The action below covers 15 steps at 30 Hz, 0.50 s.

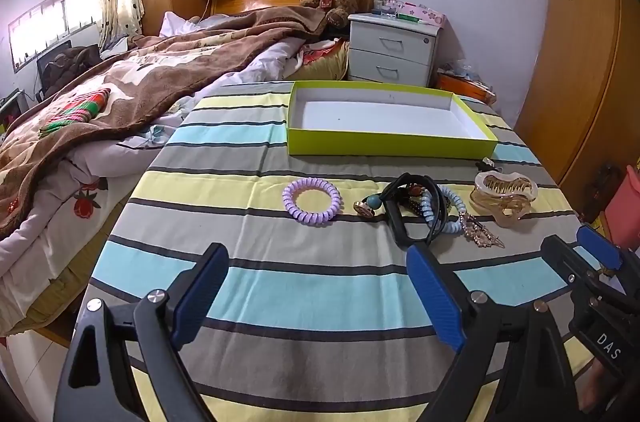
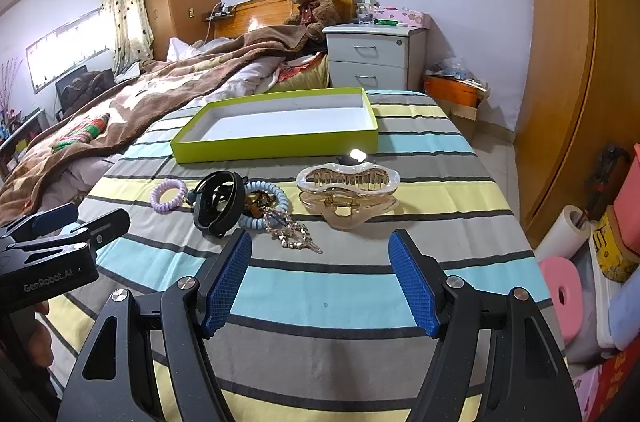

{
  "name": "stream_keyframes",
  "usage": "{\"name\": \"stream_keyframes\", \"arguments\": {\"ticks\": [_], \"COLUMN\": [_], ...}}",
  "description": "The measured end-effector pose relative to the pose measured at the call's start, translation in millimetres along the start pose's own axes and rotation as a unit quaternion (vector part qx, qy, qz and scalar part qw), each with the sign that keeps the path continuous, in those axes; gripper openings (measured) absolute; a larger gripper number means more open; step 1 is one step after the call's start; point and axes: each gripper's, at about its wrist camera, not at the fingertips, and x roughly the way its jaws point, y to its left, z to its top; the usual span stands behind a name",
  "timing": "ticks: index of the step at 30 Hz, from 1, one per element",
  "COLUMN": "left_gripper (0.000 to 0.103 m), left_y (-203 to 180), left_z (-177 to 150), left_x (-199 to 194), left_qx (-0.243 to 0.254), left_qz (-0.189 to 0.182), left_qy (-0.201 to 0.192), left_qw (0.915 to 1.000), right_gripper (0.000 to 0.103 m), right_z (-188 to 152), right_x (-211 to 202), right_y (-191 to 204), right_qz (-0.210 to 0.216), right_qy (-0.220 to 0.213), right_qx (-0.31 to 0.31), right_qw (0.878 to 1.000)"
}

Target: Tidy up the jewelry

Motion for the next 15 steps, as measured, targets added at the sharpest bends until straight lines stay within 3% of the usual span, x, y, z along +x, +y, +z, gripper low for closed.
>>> {"name": "stream_keyframes", "arguments": {"ticks": [15], "left_gripper": [0.092], "left_y": [-1.2], "left_z": [1.8], "left_x": [-3.4], "left_qx": [0.0], "left_qz": [0.004], "left_qy": [-0.001], "left_qw": [1.0], "right_gripper": [0.071], "right_z": [-0.4], "right_x": [2.5], "right_y": [3.8], "right_qz": [-0.001], "right_qy": [0.001], "right_qx": [0.0], "right_qw": [1.0]}}
